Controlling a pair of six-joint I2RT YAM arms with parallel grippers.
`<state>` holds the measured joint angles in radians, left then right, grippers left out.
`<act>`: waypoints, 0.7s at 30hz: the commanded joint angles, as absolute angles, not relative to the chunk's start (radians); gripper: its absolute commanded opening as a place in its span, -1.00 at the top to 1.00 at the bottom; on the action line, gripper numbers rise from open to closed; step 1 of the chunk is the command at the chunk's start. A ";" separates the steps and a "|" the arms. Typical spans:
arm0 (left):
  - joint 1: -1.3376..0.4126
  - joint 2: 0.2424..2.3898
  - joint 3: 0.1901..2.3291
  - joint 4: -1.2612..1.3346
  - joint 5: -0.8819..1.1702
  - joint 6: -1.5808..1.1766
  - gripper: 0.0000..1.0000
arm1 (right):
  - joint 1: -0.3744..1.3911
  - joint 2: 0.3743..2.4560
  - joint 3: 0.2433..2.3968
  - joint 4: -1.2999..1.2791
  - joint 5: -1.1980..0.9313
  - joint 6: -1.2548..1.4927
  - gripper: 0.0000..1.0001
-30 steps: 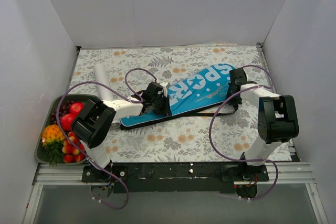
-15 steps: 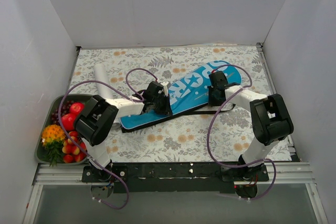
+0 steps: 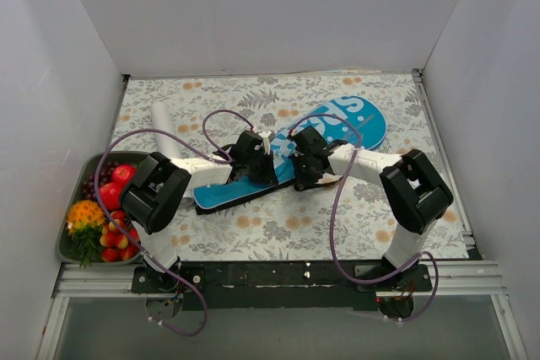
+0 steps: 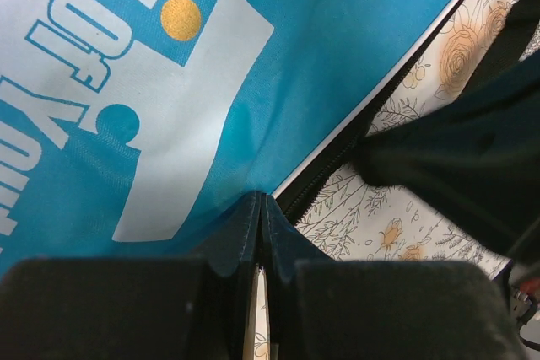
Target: Pack up the badminton gear
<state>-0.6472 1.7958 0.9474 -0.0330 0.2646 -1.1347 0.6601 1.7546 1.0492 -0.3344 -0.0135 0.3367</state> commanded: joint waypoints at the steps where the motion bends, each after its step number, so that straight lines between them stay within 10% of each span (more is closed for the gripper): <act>1: -0.647 1.844 0.937 -0.104 0.216 -1.117 1.00 | 0.756 1.789 1.078 -0.376 -0.184 0.345 0.97; 6: -0.647 1.803 0.977 -0.141 0.210 -1.112 0.98 | 0.805 1.779 1.066 -0.368 -0.202 0.353 0.97; 14: -0.635 1.689 1.166 -0.354 0.089 -1.025 0.16 | 0.808 1.741 1.002 -0.333 -0.204 0.364 0.97; 21: -0.592 1.686 1.198 -0.459 0.012 -0.931 -0.18 | 0.805 1.680 0.939 -0.324 -0.183 0.357 0.97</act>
<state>-0.6422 1.7729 1.1435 -0.4377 0.1276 -0.9928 0.7841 1.7203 0.9962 -0.2485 -0.1341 0.3672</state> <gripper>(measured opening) 0.526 0.021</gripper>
